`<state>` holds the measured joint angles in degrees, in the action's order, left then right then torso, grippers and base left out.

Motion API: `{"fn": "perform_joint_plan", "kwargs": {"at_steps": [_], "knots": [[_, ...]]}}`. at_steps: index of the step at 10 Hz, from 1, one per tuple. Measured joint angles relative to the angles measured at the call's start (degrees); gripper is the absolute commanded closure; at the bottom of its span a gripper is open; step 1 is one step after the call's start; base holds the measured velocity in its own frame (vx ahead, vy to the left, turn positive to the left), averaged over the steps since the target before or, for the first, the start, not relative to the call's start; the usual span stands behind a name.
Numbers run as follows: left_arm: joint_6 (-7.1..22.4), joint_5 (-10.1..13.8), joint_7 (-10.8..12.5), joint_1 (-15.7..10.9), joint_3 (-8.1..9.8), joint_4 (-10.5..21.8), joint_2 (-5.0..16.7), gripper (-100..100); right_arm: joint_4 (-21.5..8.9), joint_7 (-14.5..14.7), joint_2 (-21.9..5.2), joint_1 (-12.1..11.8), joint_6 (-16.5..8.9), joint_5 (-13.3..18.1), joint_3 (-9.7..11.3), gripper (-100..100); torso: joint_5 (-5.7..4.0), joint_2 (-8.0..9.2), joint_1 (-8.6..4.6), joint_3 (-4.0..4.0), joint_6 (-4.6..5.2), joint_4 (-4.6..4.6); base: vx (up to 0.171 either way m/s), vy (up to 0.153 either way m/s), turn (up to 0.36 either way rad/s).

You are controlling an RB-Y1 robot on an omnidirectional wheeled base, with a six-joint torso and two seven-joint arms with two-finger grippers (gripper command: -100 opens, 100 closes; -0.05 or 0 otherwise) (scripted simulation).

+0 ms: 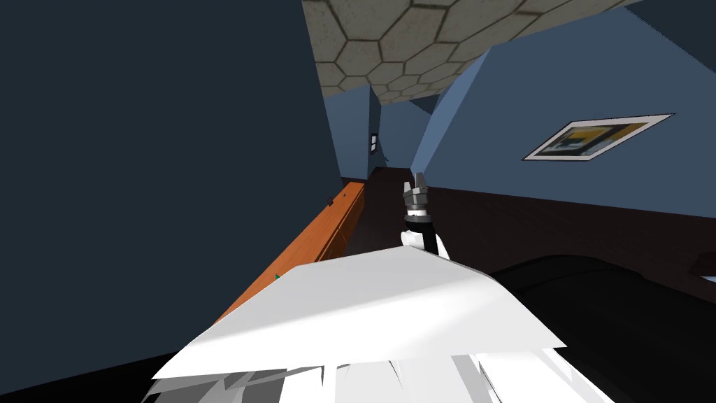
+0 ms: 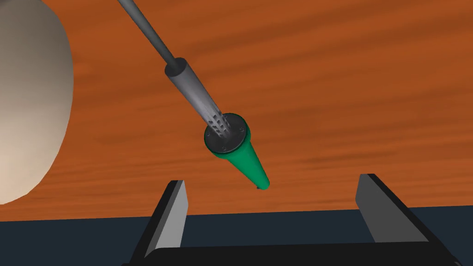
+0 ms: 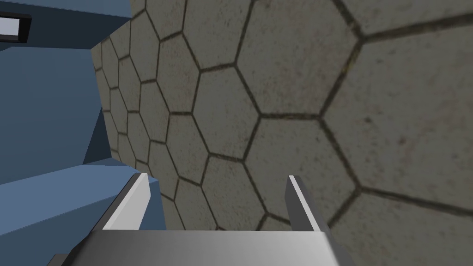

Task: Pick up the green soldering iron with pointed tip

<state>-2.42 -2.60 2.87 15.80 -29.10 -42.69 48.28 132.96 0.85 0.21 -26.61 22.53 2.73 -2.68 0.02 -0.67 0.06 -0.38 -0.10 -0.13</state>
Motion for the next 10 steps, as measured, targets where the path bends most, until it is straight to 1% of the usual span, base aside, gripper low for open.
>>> {"fn": "perform_joint_plan", "kwargs": {"at_steps": [1, 2, 3, 4, 5, 6, 8, 10], "knots": [[0.72, -0.35, 0.11, 0.51, -0.93, -0.16, 0.25, -100, 0.0, 0.0, 0.0, -0.01, 0.0, 0.0, 0.0, 0, 0.0, -0.12, -0.07, -0.06, 0.01, -0.01, 0.223, -0.053, 0.0], [0.78, -0.82, 0.06, 0.51, -1.79, 0.86, -0.09, -100, 0.0, 0.0, 0.0, -0.01, 0.0, 0.0, 0.0, 0, -0.02, -0.33, -0.17, -0.18, 0.01, -0.06, 0.183, -0.041, 0.035], [0.64, -1.03, 0.19, 1.04, -2.9, 1.0, 0.03, -100, 0.0, 0.0, 0.0, -0.01, 0.0, 0.0, 0.0, 0, -0.03, -0.27, -0.15, -0.16, -0.01, -0.06, 0.068, -0.015, 0.013], [0.6, -1.04, 0.24, 1.1, -3.04, 0.98, 0.05, 0, 0.0, 0.0, 0.0, 0.0, 0.0, 0.0, 0.0, 0, -0.02, 0.04, -0.06, 0.01, 0.01, 0.0, 0.014, -0.004, -0.002], [0.61, -1.04, 0.24, 1.08, -3.02, 0.98, 0.05, -100, 0.0, 0.0, 0.0, 0.01, 0.0, 0.0, 0.0, 0, 0.0, 0.27, -0.01, 0.15, 0.0, 0.05, -0.012, 0.032, -0.05], [0.61, -1.28, -0.06, 0.24, -2.7, 2.13, -0.95, -100, 0.0, 0.0, 0.0, 0.02, 0.0, 0.0, 0.0, 0, 0.03, 0.41, 0.12, 0.23, 0.02, 0.09, -0.031, 0.067, -0.066], [1.18, -1.99, -1.18, -0.87, -1.23, 3.59, -3.16, -100, -0.01, 0.0, -0.01, 0.02, 0.0, 0.0, 0.0, 0, 0.07, 0.58, 0.29, 0.33, 0.0, 0.13, -0.049, 0.065, -0.042], [0.91, -2.57, -2.05, -2.21, -0.21, 6.05, -5.13, -100, -0.01, 0.0, 0.0, 0.02, -0.01, 0.0, 0.0, 0, 0.06, 0.62, 0.21, 0.36, 0.0, 0.14, -0.034, 0.033, -0.025]]}}
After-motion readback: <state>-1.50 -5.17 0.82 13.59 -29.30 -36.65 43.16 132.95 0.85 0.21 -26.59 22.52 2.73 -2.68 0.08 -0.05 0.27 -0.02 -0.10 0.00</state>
